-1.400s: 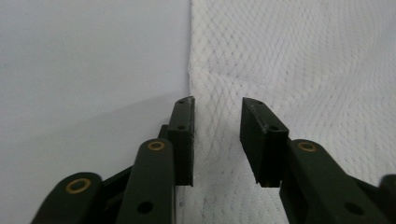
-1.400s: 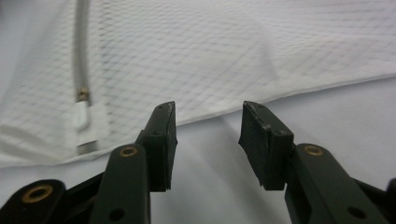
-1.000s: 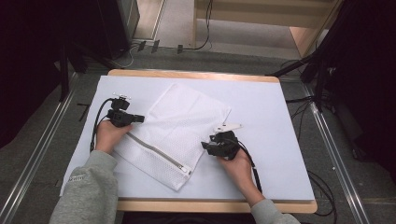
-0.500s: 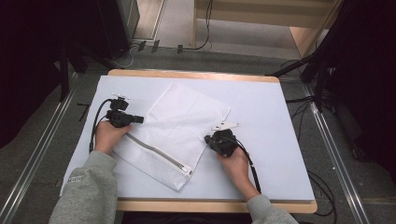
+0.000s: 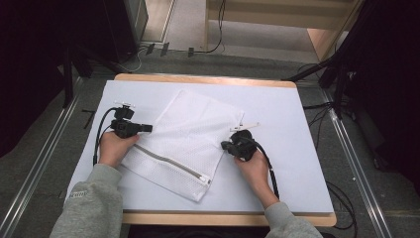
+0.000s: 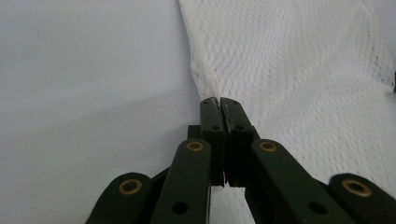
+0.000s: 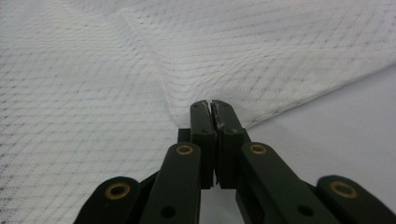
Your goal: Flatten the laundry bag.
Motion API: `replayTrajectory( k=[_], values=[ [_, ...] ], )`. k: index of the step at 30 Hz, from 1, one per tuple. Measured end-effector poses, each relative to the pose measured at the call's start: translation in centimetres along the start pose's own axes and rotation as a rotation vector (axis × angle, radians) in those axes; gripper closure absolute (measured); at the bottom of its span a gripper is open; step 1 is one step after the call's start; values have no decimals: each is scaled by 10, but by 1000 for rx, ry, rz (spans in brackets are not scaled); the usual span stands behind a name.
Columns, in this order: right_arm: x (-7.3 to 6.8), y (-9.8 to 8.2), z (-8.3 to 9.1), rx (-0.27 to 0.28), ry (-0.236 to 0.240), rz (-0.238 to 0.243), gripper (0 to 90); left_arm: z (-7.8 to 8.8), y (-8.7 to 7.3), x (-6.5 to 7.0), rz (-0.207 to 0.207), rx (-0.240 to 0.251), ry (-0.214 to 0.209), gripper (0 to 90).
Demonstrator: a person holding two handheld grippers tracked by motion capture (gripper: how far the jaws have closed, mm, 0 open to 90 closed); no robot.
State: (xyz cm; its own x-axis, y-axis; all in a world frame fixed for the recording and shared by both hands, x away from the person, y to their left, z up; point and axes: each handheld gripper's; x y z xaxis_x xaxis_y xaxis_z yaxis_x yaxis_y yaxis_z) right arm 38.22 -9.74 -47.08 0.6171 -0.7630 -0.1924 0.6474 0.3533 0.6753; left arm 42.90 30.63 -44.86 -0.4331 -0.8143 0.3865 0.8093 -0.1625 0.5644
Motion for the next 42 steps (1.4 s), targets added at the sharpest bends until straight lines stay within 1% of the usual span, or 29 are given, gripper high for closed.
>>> replayTrajectory(
  k=[6,7,9,10,11,12,13,16,17,18,19,20,21,22,23,24,25,26,28,29,31,32,33,34,35,36,39,41,42],
  values=[
    [14,6,4,-23,11,-19,900,2,-6,8,-7,1,2,898],
    [17,7,5,-22,13,-30,900,1,-9,12,-4,3,-2,898],
    [22,9,7,-23,10,-28,900,1,-11,14,-7,2,-6,898],
    [25,10,8,-23,9,-31,900,0,-14,19,-13,1,-7,898],
    [28,12,8,-19,10,-37,900,0,-14,19,-13,1,-7,898],
    [31,13,9,-19,12,-39,900,-1,-15,22,-15,2,-7,897],
    [31,13,9,-19,12,-39,900,-1,-17,26,-16,4,-6,897],
    [42,18,13,-12,18,-46,900,-1,-23,37,-31,2,-3,898],
    [44,19,13,-13,20,-50,900,-1,-23,37,-31,2,-3,898],
    [46,20,14,-15,21,-53,900,0,-26,43,-39,7,-3,898],
    [50,20,14,-11,19,-52,900,0,-26,43,-39,7,-3,898],
    [50,20,14,-11,19,-52,900,0,-28,46,-41,9,-1,898],
    [57,22,12,-21,23,-57,900,-1,-30,49,-37,10,-5,897],
    [57,22,12,-21,23,-57,900,-2,-31,51,-37,14,-8,897],
    [61,23,11,-26,17,-63,900,-3,-34,54,-32,14,-16,897],
    [64,24,10,-25,15,-62,900,-4,-35,57,-33,12,-16,897],
    [66,25,10,-30,12,-65,900,-5,-36,60,-36,12,-17,897],
    [68,25,9,-26,3,-66,900,-7,-38,66,-47,12,-23,896],
    [71,26,9,-20,0,-65,900,-7,-38,69,-54,13,-26,896],
    [77,29,7,-31,-1,-63,900,-9,-38,70,-59,15,-24,896],
    [78,29,7,-29,-2,-64,900,-9,-38,69,-54,13,-22,896],
    [82,31,6,-29,-1,-62,900,-10,-37,66,-49,19,-19,896],
    [82,32,6,-29,0,-68,900,-10,-37,66,-49,19,-19,895],
    [82,32,6,-29,0,-68,900,-10,-36,65,-47,25,-15,895],
    [84,31,6,-25,0,-71,900,-10,-34,60,-35,32,-13,894],
    [84,31,5,-25,0,-72,900,-10,-34,60,-35,32,-13,894],
    [83,30,6,-22,3,-73,900,-13,-33,54,-23,22,-11,893],
    [81,30,6,-25,0,-71,900,-14,-32,54,-29,19,-4,891],
    [80,29,6,-25,-4,-67,900,-14,-32,53,-30,15,-8,890]
  ],
)
Point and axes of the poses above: each handheld gripper's, and its own axes: z roughly backward along the jaws, y roughly out of its top, x roughly to its right
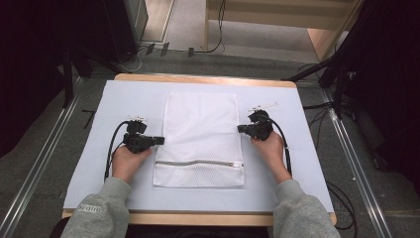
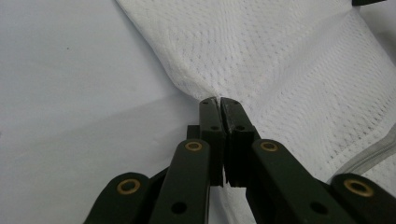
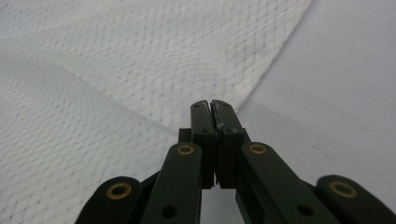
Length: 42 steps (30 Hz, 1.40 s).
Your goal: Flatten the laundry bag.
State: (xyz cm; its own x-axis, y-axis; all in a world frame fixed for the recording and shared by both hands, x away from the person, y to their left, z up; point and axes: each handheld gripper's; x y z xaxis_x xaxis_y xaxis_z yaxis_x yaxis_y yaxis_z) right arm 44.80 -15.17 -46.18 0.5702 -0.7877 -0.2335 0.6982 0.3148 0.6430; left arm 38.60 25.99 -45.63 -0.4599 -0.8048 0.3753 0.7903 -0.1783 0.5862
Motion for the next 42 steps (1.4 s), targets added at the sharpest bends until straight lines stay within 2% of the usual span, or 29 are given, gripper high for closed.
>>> replayTrajectory(
  k=[2,13,19,21,22,23,25,27,29,30,35,37,38,42],
  values=[
    [-1,-1,1,8,0,0,900,-1,1,-1,0,-15,-5,883],
    [0,-3,1,14,-14,-1,900,-4,4,-2,-14,-2,12,896],
    [-2,-2,-4,9,-23,-1,899,-2,6,-6,-3,4,9,882],
    [-1,-2,-3,11,-17,6,871,0,7,-6,-1,14,6,819],
    [-1,-2,-3,11,-17,6,871,2,7,-7,-4,14,-2,819],
    [-1,-2,0,15,-12,-7,819,4,7,-7,-3,15,-1,786],
    [-1,-3,3,24,-5,-5,815,7,9,-6,-7,22,-3,759],
    [-1,-3,5,30,-5,-7,778,12,10,-3,-25,20,6,734],
    [-3,-4,10,43,-4,-3,746,15,11,0,-31,22,-11,694],
    [-5,-7,15,60,-5,6,694,16,11,2,-38,18,-13,648],
    [-10,-14,24,73,7,18,656,20,12,12,-82,-8,-21,573],
    [-13,-17,28,79,13,24,639,22,12,16,-87,-19,-32,542],
    [-18,-20,32,86,30,27,608,23,12,18,-102,-25,-29,524],
    [-26,-28,38,103,44,45,582,26,13,23,-115,-10,-40,468]
  ],
)
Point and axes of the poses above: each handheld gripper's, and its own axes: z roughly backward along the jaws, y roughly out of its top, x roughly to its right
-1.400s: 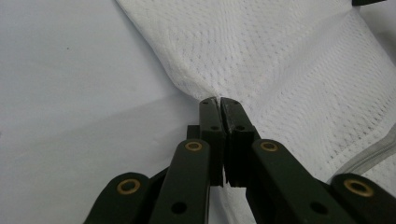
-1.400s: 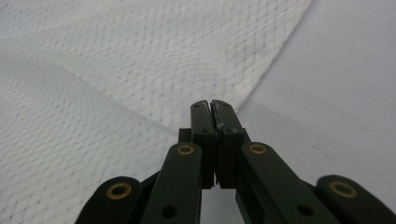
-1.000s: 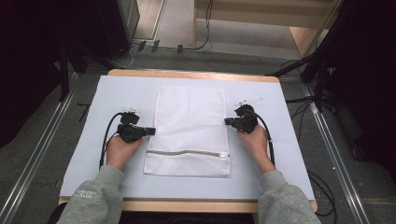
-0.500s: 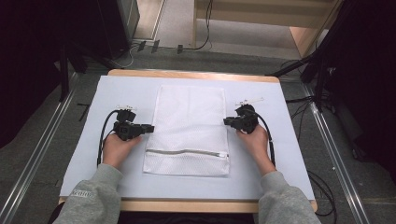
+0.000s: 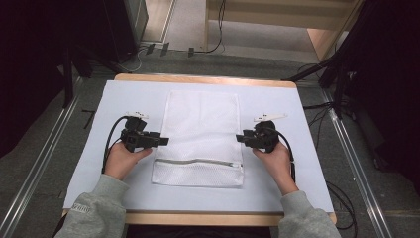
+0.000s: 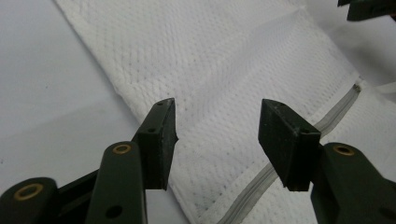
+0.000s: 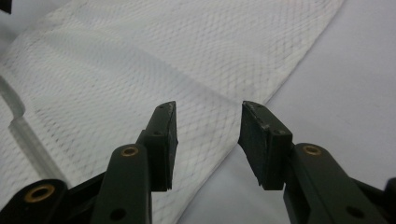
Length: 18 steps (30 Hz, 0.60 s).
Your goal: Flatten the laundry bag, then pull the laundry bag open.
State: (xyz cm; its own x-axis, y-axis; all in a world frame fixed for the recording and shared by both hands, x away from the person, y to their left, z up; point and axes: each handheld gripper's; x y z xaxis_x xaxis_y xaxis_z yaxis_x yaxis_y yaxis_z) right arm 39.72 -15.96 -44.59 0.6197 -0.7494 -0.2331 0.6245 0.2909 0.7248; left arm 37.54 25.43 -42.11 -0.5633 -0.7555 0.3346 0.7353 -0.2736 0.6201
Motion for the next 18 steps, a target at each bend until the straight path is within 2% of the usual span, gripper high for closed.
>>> replayTrajectory(
  k=[2,6,11,18],
  values=[
    [-2,-2,2,2,3,12,582,-1,2,2,5,10,-11,459],
    [-11,-16,12,14,8,28,589,-5,4,4,-23,2,-11,435],
    [-15,-21,19,8,14,17,594,-11,8,6,-27,-1,-20,420],
    [-23,-31,28,-6,27,0,593,-18,12,13,-61,-1,-33,396]
  ],
)
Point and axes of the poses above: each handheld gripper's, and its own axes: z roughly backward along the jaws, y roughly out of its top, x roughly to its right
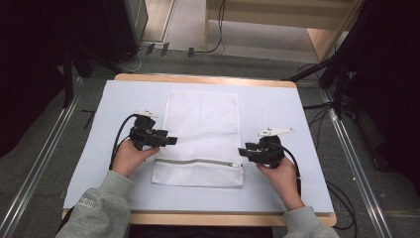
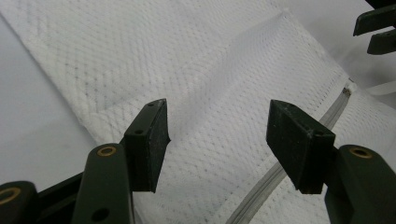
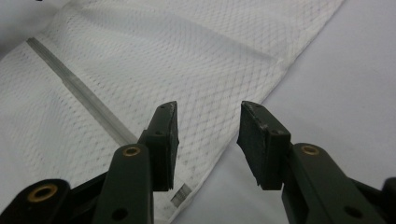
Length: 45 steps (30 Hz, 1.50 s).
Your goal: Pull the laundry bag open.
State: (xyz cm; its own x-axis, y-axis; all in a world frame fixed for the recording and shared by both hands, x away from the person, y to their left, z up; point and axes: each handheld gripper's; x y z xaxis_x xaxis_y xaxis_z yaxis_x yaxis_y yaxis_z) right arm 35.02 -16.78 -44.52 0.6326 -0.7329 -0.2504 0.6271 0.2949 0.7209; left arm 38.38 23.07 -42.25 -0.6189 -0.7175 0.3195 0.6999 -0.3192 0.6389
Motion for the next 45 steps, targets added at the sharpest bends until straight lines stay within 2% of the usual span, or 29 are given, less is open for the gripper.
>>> replayTrajectory(
  k=[8,15,20,21,23,25,28,31,41,45],
  values=[
    [-8,-10,7,-24,-2,-6,600,-7,4,10,-36,-5,-18,378],
    [-13,-14,6,-40,4,0,618,-10,7,18,-57,2,-25,376],
    [-18,-17,3,-59,15,2,697,-16,10,25,-80,-3,-31,376],
    [-19,-18,0,-77,22,-5,760,-17,11,27,-88,-5,-36,376],
    [-19,-18,-1,-83,17,-5,782,-19,12,29,-99,-10,-37,376],
    [-18,-19,-3,-97,13,-12,851,-21,13,30,-101,-11,-40,377],
    [-15,-20,-4,-97,19,-23,879,-23,13,31,-103,-15,-40,377],
    [-13,-20,-7,-105,29,-36,894,-24,13,31,-107,-20,-37,377],
    [-14,-21,-20,-151,42,-24,900,-25,13,30,-108,-24,-34,377],
    [-14,-21,-20,-153,46,-25,900,-25,12,30,-110,-26,-28,381]
  ],
)
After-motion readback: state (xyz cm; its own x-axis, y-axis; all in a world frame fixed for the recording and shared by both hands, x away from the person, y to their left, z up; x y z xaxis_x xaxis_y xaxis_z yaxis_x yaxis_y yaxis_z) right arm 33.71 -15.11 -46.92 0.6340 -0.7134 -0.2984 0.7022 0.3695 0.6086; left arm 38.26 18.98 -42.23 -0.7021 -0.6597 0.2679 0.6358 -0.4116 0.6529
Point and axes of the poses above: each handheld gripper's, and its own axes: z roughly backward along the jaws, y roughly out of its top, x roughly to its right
